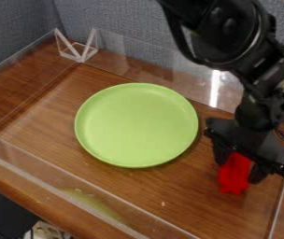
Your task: Put the carrot on the left side
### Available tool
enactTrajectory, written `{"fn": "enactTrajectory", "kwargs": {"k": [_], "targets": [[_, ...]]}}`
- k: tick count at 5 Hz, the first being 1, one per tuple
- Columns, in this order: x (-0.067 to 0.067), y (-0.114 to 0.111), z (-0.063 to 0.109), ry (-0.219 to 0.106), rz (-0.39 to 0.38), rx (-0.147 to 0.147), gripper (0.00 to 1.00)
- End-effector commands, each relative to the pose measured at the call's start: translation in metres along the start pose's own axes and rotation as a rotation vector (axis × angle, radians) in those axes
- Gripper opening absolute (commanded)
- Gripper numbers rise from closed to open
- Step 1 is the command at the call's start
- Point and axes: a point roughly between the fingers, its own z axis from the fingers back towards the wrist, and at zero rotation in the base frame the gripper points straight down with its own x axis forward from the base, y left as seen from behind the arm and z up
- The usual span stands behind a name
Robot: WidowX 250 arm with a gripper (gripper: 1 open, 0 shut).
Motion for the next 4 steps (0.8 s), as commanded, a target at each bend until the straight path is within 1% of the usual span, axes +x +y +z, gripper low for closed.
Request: {"fn": "enactTrajectory", "kwargs": {"k": [1,2,3,4], "targets": [[0.007,0.008,0.003,-0.05,0.017,-0.001,0.0],[0.009,0.0,0.005,-0.043,0.024,-0.002,1.0],[0.01,-0.008,0.007,-0.035,0.029,-0.003,1.0],[0.018,-0.008,0.009,-0.036,0.052,0.005,0.0]]}}
